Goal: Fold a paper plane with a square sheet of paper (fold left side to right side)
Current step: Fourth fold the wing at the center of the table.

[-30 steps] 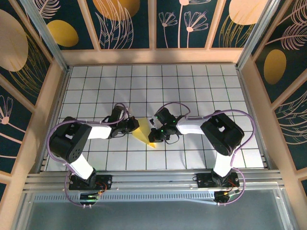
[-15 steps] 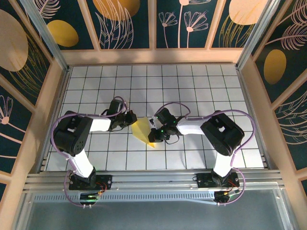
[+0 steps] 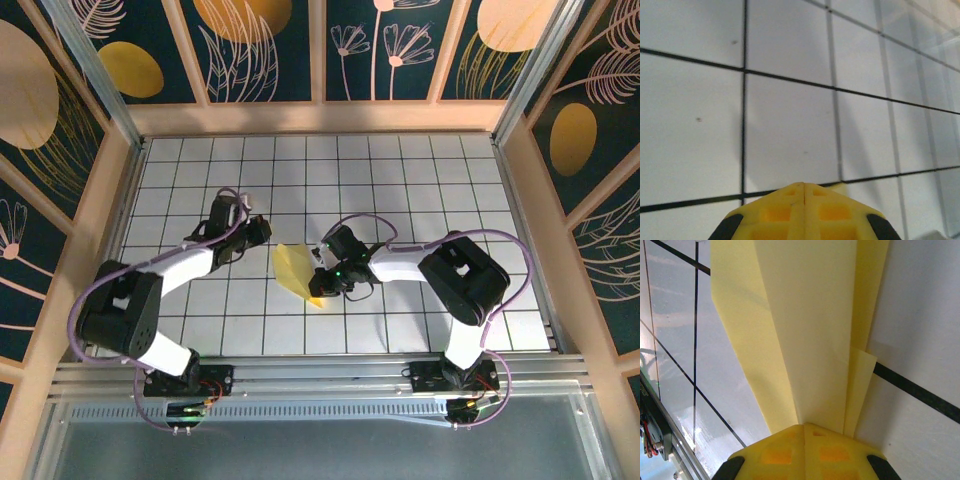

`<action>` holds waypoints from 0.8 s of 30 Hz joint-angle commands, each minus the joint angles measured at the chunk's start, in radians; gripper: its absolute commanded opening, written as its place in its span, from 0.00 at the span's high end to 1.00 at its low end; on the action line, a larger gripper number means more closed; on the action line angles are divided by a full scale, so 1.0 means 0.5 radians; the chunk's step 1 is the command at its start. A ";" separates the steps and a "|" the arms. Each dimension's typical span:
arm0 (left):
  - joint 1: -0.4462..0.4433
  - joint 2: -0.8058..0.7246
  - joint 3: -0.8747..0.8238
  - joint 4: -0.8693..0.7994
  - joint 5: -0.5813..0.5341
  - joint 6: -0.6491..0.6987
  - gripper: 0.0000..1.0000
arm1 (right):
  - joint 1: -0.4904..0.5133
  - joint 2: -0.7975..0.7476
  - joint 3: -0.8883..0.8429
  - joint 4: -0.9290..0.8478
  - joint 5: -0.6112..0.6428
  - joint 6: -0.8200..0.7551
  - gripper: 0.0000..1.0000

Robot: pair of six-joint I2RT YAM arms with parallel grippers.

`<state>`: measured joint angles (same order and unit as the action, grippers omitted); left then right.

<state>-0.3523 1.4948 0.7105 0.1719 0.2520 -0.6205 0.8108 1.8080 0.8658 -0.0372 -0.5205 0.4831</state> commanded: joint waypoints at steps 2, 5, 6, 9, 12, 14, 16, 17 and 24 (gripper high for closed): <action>-0.223 -0.071 -0.147 0.107 0.149 -0.055 1.00 | -0.023 0.125 -0.121 -0.352 0.332 -0.037 1.00; -0.313 -0.020 -0.232 0.301 0.238 -0.194 1.00 | -0.023 0.133 -0.118 -0.364 0.344 -0.037 1.00; -0.322 0.006 -0.249 0.356 0.254 -0.229 1.00 | -0.023 0.134 -0.118 -0.364 0.345 -0.037 1.00; -0.329 0.110 -0.229 0.372 0.286 -0.227 1.00 | -0.023 0.137 -0.118 -0.369 0.348 -0.037 1.00; -0.329 0.203 -0.180 0.341 0.263 -0.176 1.00 | -0.023 0.133 -0.118 -0.370 0.348 -0.031 1.00; -0.329 0.256 -0.147 0.301 0.231 -0.146 1.00 | -0.023 0.135 -0.113 -0.374 0.348 -0.031 1.00; -0.329 0.296 -0.128 0.270 0.189 -0.151 1.00 | -0.023 0.136 -0.107 -0.372 0.345 -0.028 1.00; -0.329 0.318 -0.118 0.253 0.173 -0.152 1.00 | -0.023 0.133 -0.103 -0.377 0.345 -0.028 1.00; -0.328 0.427 -0.109 0.094 0.003 -0.183 1.00 | -0.023 0.076 -0.022 -0.375 0.256 -0.019 1.00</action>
<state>-0.5182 1.6863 0.6399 0.2756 0.3042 -0.7090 0.8108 1.8080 0.8787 -0.0566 -0.5201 0.4835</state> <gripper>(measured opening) 0.054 0.052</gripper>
